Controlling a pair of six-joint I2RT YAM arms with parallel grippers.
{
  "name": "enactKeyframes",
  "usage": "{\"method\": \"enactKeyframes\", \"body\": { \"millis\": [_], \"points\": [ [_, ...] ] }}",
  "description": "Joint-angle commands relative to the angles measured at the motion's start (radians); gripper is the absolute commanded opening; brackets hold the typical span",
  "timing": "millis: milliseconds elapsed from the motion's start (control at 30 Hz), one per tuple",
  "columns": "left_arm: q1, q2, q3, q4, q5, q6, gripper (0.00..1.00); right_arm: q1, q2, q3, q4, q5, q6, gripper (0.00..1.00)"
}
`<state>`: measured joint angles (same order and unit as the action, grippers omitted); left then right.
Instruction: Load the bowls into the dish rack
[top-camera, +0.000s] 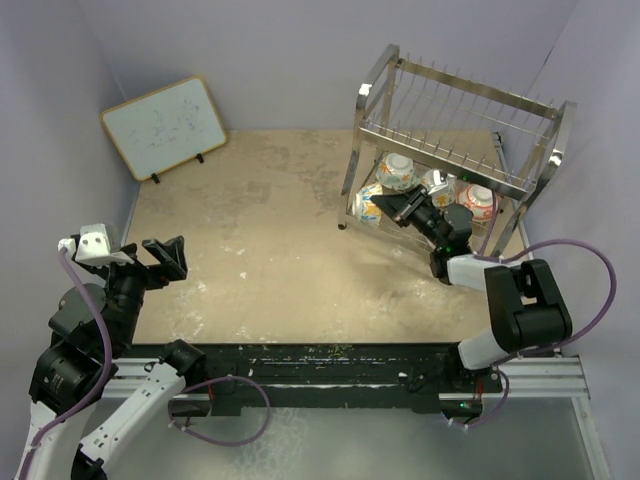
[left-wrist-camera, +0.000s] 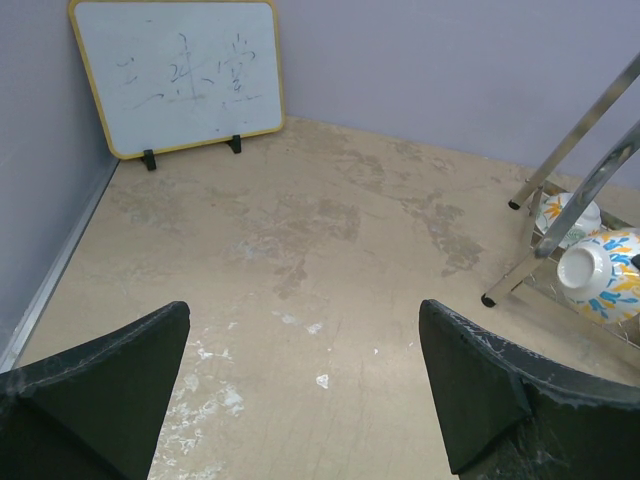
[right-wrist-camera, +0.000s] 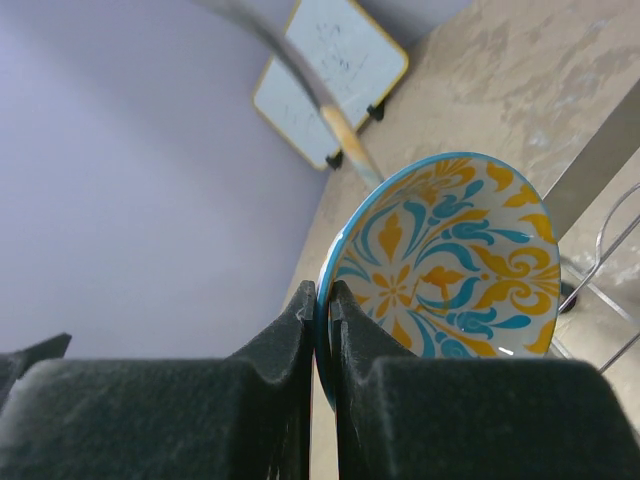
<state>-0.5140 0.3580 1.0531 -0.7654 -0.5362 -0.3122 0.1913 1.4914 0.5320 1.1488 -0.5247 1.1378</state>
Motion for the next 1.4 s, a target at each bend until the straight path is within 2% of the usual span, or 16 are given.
{"method": "enactKeyframes", "body": {
  "millis": [0, 200, 333, 667, 933, 1133, 1300, 1367],
  "points": [
    [-0.006, 0.017, 0.015, 0.044, 0.006, 0.015, 0.99, -0.038, 0.069, 0.003, 0.294, 0.007, 0.121, 0.08],
    [-0.006, 0.017, 0.016, 0.043, 0.007, 0.019, 0.99, -0.072, 0.253, 0.048, 0.545, 0.052, 0.242, 0.08],
    [-0.006, 0.011, 0.018, 0.035, -0.004, 0.024, 0.99, -0.075, 0.317, 0.081, 0.595, 0.096, 0.257, 0.07],
    [-0.006, 0.004, 0.012, 0.03, -0.017, 0.029, 0.99, -0.083, 0.307, 0.141, 0.315, 0.14, 0.168, 0.09],
    [-0.007, 0.0, 0.014, 0.026, -0.016, 0.03, 0.99, -0.106, 0.384, 0.13, 0.283, 0.128, 0.191, 0.1],
    [-0.006, -0.001, 0.016, 0.023, -0.021, 0.028, 0.99, -0.118, 0.302, 0.085, 0.16, 0.209, 0.144, 0.18],
    [-0.006, 0.004, 0.013, 0.029, -0.015, 0.026, 0.99, -0.124, 0.203, 0.079, -0.007, 0.284, 0.074, 0.28],
    [-0.007, 0.004, 0.011, 0.033, -0.015, 0.026, 0.99, -0.124, 0.151, 0.077, -0.078, 0.321, 0.041, 0.29]
  ]
}}
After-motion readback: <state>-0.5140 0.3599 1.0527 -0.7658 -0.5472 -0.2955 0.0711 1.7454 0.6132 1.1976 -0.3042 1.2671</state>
